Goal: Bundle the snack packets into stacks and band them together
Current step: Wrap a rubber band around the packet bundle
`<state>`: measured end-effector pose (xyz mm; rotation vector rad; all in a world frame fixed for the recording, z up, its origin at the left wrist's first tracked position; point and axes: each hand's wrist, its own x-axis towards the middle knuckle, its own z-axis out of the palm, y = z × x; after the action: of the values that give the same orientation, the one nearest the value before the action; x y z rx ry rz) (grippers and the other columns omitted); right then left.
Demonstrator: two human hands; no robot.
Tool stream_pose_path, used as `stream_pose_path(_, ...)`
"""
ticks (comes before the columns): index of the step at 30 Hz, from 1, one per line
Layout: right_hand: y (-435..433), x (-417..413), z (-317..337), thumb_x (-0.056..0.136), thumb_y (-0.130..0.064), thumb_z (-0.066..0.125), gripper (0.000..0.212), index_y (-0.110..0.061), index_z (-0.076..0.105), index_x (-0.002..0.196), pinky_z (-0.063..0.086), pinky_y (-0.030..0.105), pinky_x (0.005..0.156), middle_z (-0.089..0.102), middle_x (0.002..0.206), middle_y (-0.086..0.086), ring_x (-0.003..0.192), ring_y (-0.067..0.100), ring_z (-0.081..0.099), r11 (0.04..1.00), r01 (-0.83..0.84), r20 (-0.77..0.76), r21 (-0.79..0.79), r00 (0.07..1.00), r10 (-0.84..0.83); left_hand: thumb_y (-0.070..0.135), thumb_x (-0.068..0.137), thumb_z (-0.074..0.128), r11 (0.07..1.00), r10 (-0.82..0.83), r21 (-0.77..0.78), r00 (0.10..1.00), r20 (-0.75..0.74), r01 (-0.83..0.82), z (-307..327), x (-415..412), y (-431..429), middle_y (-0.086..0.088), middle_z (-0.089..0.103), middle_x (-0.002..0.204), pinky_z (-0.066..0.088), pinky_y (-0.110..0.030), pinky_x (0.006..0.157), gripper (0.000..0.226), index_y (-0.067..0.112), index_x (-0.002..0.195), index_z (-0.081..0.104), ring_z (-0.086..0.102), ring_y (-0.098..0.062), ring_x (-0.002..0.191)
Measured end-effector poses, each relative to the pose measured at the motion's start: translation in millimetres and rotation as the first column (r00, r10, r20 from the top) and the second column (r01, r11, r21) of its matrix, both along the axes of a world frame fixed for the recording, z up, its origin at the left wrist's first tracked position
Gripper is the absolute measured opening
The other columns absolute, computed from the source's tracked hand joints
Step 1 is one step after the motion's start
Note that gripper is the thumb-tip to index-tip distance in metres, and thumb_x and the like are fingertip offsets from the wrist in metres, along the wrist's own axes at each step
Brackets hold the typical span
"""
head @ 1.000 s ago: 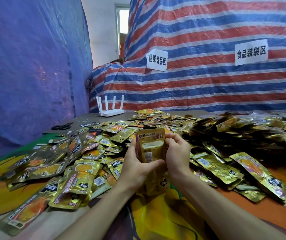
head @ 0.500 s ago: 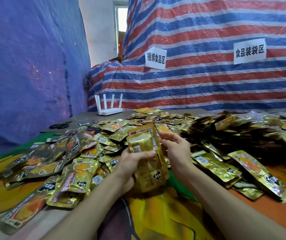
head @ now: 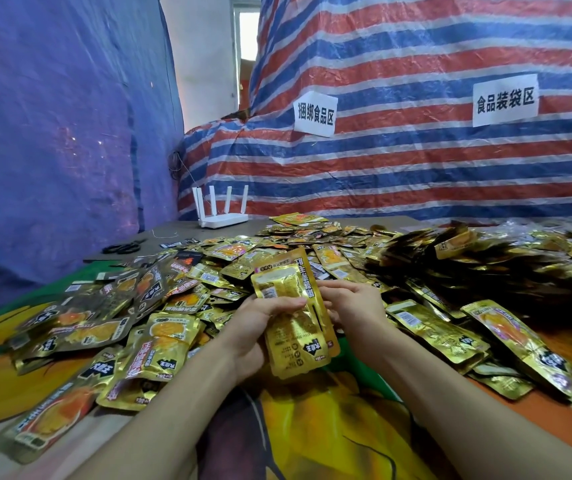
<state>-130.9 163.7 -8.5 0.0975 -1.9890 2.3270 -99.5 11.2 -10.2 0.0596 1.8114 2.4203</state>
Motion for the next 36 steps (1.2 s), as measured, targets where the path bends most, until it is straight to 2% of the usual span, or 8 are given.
stream_pose_path(8, 18.0, -10.0, 9.0, 0.080, 0.008, 0.075, 0.009, 0.005, 0.073, 0.088, 0.050, 0.022, 0.064, 0.075, 0.076, 0.013, 0.062, 0.017, 0.066, 0.966, -0.151, 0.302, -0.211, 0.930, 0.212, 0.012, 0.067, 0.074, 0.999, -0.037, 0.043, 0.996, 0.084, 0.033, 2.1, -3.0, -6.3, -0.023, 0.074, 0.104, 0.058, -0.050, 0.086, 0.018, 0.003, 0.081, 0.080, 0.074, -0.036, 0.087)
stream_pose_path(13, 27.2, -6.6, 11.6, 0.076, -0.013, 0.073, 0.007, -0.008, 0.076, 0.080, 0.060, 0.028, 0.073, 0.073, 0.085, 0.008, 0.075, 0.017, 0.071, 0.872, -0.454, 0.132, -0.184, 0.867, 0.480, 0.009, 0.067, 0.070, 0.976, 0.028, 0.214, 0.995, 0.093, -0.047, 5.0, -7.7, -15.7, -0.019, 0.074, 0.085, 0.062, -0.049, 0.058, 0.016, 0.000, 0.079, 0.075, 0.074, -0.035, 0.067)
stream_pose_path(16, 28.9, -6.7, 14.4, 0.073, -0.013, 0.068, 0.003, -0.011, 0.071, 0.074, 0.056, 0.036, 0.087, 0.070, 0.086, 0.007, 0.083, 0.023, 0.069, 0.765, -0.512, -0.026, -0.391, 0.837, 0.547, 0.009, 0.066, 0.070, 0.968, 0.016, 0.247, 0.993, 0.113, -0.044, 4.7, -7.1, -16.7, -0.019, 0.073, 0.086, 0.061, -0.050, 0.061, 0.020, 0.000, 0.084, 0.071, 0.073, -0.034, 0.067)
stream_pose_path(23, 26.6, -4.8, 17.3, 0.079, -0.002, 0.051, 0.040, -0.001, 0.076, 0.109, 0.060, 0.034, 0.070, 0.047, 0.057, -0.001, 0.056, 0.019, 0.057, 0.546, -0.493, -0.212, -0.678, 0.841, 0.497, 0.013, 0.066, 0.073, 0.949, -0.083, 0.311, 0.990, 0.116, 0.043, 3.8, -7.3, -11.3, -0.019, 0.075, 0.088, 0.061, -0.051, 0.066, 0.024, 0.002, 0.087, 0.077, 0.074, -0.035, 0.069)
stream_pose_path(25, 26.3, -4.3, 19.3, 0.083, -0.003, 0.052, 0.049, -0.009, 0.069, 0.129, 0.057, 0.026, 0.055, 0.052, 0.063, -0.002, 0.051, 0.011, 0.051, 0.575, -0.511, -0.217, -0.638, 0.837, 0.503, 0.013, 0.065, 0.074, 0.945, -0.079, 0.324, 0.989, 0.125, 0.034, 4.1, -6.5, -11.6, -0.019, 0.074, 0.090, 0.061, -0.050, 0.065, 0.032, 0.003, 0.095, 0.072, 0.074, -0.035, 0.070)
stream_pose_path(28, 19.7, -2.3, 18.8, 0.079, -0.007, 0.066, 0.058, -0.029, 0.065, 0.132, 0.051, 0.018, 0.045, 0.077, 0.092, 0.001, 0.053, 0.008, 0.058, 0.816, -0.479, -0.152, -0.323, 0.877, 0.455, 0.013, 0.067, 0.074, 0.943, -0.054, 0.333, 0.992, 0.118, 0.012, 4.4, -4.6, -8.3, -0.020, 0.073, 0.108, 0.062, -0.052, 0.072, 0.043, 0.002, 0.109, 0.069, 0.073, -0.036, 0.082)
stream_pose_path(32, 17.3, 1.7, 17.2, 0.082, -0.005, 0.077, 0.054, -0.030, 0.067, 0.128, 0.057, 0.029, 0.054, 0.077, 0.107, 0.014, 0.072, 0.023, 0.073, 0.943, -0.328, -0.146, -0.063, 0.937, 0.316, 0.009, 0.078, 0.066, 0.933, 0.062, 0.346, 0.992, 0.112, -0.098, 5.7, -5.0, -8.0, -0.024, 0.075, 0.095, 0.060, -0.051, 0.063, 0.020, -0.001, 0.094, 0.071, 0.075, -0.038, 0.074)
stream_pose_path(36, 10.5, 9.1, 10.5, 0.073, -0.007, 0.087, 0.059, -0.028, 0.071, 0.126, 0.062, 0.041, 0.062, 0.074, 0.112, 0.011, 0.091, 0.027, 0.077, 0.954, -0.283, -0.149, 0.097, 0.944, 0.295, 0.022, 0.096, 0.059, 0.894, 0.249, 0.367, 0.966, 0.070, -0.256, 8.1, -11.7, -16.3, -0.018, 0.077, 0.084, 0.053, -0.051, 0.086, 0.021, 0.004, 0.089, 0.070, 0.074, -0.032, 0.064)
